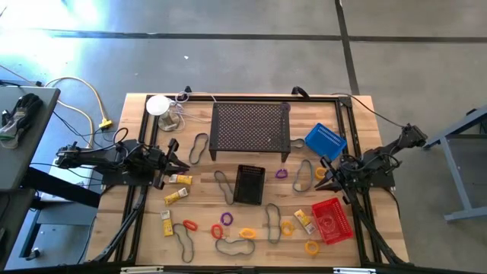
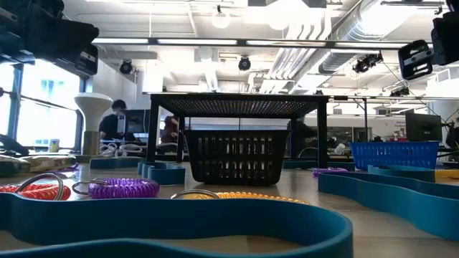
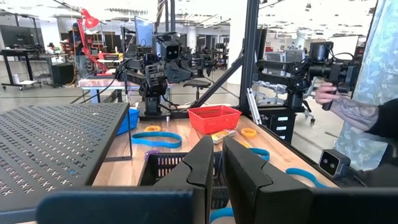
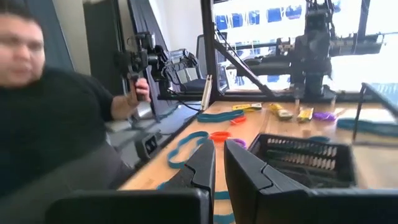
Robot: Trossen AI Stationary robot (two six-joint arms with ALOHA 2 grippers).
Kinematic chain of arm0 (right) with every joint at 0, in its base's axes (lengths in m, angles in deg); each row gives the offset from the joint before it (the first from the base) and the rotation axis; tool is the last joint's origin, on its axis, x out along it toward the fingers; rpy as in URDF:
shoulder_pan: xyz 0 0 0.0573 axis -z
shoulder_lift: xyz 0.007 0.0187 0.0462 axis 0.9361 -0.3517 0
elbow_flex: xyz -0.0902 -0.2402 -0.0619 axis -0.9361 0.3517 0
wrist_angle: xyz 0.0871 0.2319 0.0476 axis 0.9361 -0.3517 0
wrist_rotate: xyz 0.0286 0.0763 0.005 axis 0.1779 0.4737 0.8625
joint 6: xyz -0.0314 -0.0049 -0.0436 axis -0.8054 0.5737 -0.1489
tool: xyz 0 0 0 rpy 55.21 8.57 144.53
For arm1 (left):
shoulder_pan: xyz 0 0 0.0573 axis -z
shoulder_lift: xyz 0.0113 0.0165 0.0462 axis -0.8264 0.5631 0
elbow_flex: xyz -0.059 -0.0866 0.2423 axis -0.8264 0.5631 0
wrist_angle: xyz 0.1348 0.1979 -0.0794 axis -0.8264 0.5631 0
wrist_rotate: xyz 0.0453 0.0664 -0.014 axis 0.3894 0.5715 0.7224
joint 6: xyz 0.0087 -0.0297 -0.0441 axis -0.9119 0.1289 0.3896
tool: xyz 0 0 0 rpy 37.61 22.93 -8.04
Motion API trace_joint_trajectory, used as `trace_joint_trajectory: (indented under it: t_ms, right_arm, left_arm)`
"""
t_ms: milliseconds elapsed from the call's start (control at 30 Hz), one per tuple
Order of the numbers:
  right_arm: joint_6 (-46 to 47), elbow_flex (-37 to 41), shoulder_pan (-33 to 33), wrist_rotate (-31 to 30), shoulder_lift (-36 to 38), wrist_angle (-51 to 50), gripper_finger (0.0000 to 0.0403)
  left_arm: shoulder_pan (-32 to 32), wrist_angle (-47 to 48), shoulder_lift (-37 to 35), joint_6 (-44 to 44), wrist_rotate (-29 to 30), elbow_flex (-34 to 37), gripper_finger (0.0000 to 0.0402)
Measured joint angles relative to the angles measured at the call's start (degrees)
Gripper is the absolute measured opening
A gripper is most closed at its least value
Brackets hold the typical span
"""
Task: Pick & Place Office Desk Supplies
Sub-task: Put the purple spring keychain into the blue bin
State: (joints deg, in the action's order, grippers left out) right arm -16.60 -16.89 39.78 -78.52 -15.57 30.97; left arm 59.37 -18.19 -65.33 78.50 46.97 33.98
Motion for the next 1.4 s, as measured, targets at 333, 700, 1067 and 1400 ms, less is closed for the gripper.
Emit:
trace_joint_trajectory:
  t_ms: [333,700,1067,1400]
  right_arm:
    - [0.5,0.0,0.0,-0.4,0.0,0.6,0.0023]
    - [-11.3,0.0,0.0,-4.4,0.0,10.1,0.0023]
    - [-20.0,-14.3,0.0,-13.0,-16.2,-1.2,0.0023]
    - [-0.6,-26.3,0.0,-26.3,-41.7,-17.1,0.0023]
  left_arm:
    - [0.0,-0.3,0.0,0.0,0.6,0.0,0.0029]
    - [0.0,-5.8,0.0,-0.1,1.8,0.0,0.0029]
    - [0.0,-8.5,0.0,1.7,3.3,0.0,0.0029]
    - [0.0,-8.6,0.0,-4.1,3.3,0.0,0.0029]
